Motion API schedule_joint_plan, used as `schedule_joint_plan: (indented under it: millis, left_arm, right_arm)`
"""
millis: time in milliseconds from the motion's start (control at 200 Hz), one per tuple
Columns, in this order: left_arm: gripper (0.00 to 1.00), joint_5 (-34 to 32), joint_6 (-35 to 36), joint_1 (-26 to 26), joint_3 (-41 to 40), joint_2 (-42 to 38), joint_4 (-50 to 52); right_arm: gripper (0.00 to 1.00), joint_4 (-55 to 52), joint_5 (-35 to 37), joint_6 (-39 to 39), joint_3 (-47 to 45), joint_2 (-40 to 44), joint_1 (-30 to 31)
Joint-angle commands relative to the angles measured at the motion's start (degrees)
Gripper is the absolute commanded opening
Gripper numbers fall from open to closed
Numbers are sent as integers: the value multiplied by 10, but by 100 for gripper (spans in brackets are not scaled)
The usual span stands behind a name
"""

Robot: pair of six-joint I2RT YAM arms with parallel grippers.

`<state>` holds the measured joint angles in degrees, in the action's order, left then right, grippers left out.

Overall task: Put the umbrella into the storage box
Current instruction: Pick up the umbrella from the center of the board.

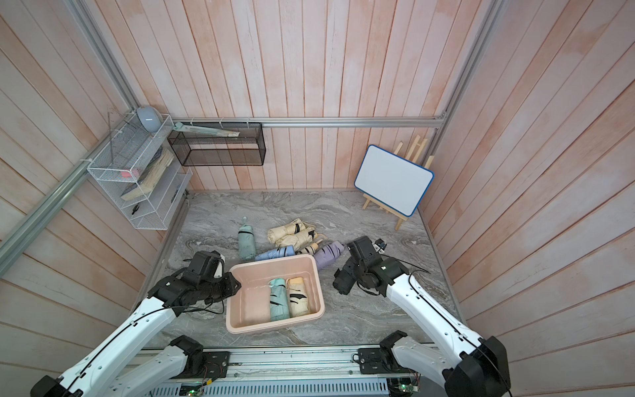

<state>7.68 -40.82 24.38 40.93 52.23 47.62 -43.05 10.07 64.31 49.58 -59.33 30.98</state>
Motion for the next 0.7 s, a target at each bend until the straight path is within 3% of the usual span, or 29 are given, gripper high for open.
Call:
schedule_joint_plan:
  millis: [0,275,595,690]
  left_arm:
    - [24,22,9,2,4,6,-34]
    - [21,37,7,13,18,33,-62]
    - [20,25,-6,54,30,53,-75]
    - [25,26,-11,58,27,47,-80]
  right_arm:
    - [29,-24,2,-34,45,31,1]
    - [28,-20,-52,-62,104,44,17]
    - [29,78,-39,-33,157,-45,177]
    - [28,119,-42,-26,166,-78,222]
